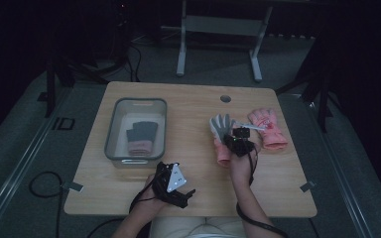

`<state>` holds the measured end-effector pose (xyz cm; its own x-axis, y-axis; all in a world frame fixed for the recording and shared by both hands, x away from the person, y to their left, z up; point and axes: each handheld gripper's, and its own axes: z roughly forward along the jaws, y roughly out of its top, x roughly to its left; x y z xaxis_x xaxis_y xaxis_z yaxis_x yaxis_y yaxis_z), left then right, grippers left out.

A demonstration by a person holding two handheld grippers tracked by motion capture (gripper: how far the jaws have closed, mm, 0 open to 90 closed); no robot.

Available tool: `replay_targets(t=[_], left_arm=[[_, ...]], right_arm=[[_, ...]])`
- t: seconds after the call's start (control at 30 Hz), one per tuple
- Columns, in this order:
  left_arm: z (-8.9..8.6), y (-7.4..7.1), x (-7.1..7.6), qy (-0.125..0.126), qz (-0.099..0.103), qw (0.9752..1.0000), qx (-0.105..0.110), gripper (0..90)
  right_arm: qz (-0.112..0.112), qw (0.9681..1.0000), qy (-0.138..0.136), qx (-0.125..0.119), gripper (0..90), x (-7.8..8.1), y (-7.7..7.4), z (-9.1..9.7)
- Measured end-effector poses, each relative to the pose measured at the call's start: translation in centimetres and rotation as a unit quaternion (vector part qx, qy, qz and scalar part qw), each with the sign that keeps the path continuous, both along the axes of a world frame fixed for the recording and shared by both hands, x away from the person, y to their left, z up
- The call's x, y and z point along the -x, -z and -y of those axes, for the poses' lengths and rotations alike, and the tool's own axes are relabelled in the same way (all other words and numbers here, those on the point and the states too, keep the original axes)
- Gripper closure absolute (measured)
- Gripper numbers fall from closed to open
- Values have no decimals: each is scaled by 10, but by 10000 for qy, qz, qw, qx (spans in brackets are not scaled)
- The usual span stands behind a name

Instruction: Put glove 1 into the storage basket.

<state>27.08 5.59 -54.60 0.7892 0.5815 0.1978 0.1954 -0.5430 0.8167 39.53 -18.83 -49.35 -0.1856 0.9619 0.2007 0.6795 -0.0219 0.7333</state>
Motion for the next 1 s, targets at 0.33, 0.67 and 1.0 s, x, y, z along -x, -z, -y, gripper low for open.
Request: replay_targets(t=[0.33, 0.67, 1.0], left_arm=[[2, 4, -1, 56, -26, 9999, -122, 0], [2, 6, -4, 176, -197, 9996, -10, 0], [3, 7, -3, 230, -268, 9993, -78, 0]], right_arm=[[-264, 9993, 186, 208, 866, -18, 33, -33], [-188, 9998, 39, -79, 726, -16, 27, -28], [685, 9925, -895, 478, 639, -6, -22, 36]])
